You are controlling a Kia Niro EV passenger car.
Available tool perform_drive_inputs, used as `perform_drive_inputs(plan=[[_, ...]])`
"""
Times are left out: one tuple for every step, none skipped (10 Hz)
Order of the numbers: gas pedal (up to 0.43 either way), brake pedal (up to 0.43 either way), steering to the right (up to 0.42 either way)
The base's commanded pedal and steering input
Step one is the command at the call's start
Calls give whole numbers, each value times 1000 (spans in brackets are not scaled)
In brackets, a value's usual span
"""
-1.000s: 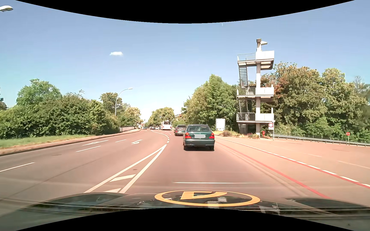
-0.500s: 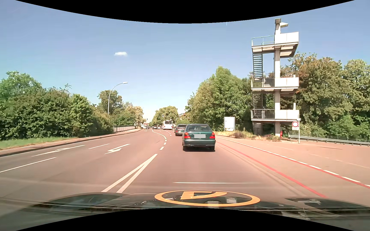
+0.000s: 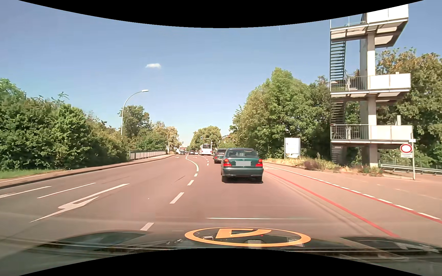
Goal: Follow the waypoints while adhering to traffic rules and regulations
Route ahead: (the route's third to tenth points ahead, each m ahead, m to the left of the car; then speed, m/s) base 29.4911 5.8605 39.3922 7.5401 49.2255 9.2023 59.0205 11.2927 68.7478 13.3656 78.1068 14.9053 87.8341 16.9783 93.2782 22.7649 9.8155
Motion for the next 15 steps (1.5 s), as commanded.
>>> perform_drive_inputs(plan=[[378, 0, -51], [378, 0, -51], [370, 0, -51], [358, 0, -51], [287, 0, -51], [268, 0, -51], [260, 0, -51], [260, 0, -51], [268, 0, -51], [287, 0, -51], [287, 0, -51], [299, 0, -50], [248, 0, -49], [59, 0, -45], [0, 0, -37]])
